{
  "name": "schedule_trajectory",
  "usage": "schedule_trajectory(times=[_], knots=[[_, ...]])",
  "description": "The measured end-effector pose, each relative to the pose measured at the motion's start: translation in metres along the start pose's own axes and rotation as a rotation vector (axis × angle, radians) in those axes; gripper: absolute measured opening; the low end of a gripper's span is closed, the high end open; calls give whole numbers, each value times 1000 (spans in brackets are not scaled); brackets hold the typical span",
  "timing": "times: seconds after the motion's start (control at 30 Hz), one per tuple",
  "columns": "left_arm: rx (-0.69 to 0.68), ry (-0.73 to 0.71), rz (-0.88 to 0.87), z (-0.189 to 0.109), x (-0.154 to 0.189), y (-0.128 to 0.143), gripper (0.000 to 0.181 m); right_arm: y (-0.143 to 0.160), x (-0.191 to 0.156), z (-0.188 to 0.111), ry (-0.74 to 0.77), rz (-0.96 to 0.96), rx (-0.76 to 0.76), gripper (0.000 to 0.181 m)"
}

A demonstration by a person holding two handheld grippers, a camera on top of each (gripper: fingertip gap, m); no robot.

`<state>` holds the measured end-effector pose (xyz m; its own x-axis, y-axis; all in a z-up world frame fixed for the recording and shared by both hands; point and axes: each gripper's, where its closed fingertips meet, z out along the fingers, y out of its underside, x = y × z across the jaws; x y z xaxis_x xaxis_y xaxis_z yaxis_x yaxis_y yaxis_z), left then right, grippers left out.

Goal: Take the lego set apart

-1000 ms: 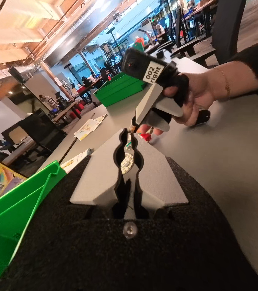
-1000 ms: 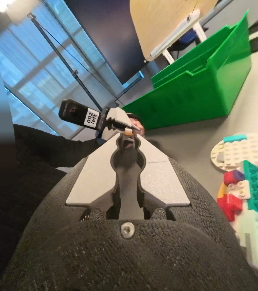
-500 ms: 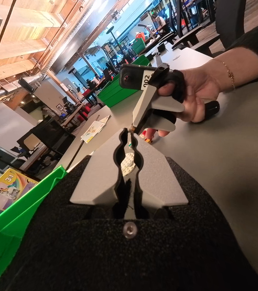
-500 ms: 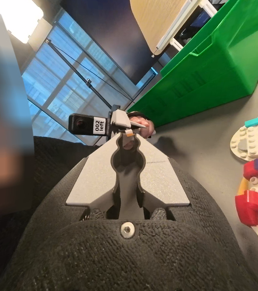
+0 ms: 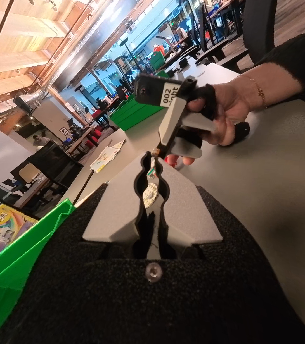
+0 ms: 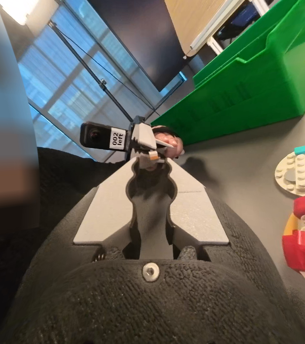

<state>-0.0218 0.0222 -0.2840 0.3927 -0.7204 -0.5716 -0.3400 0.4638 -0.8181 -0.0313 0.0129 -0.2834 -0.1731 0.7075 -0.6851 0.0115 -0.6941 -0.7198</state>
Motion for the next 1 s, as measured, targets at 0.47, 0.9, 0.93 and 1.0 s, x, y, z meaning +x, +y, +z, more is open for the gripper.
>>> schedule_trajectory(times=[0.47,0.9,0.93,1.0], knots=[[32,25,-8,1,7,-7,2,3,-5,1,-44,36,-12,10],[-5,273,-112,-1,37,2,2,34,-2,-6,90,-487,-300,8],[-13,303,-125,-1,40,3,1,38,0,-7,101,-530,-335,7],[-35,359,-150,-3,47,8,1,47,5,-8,136,-620,-410,7]])
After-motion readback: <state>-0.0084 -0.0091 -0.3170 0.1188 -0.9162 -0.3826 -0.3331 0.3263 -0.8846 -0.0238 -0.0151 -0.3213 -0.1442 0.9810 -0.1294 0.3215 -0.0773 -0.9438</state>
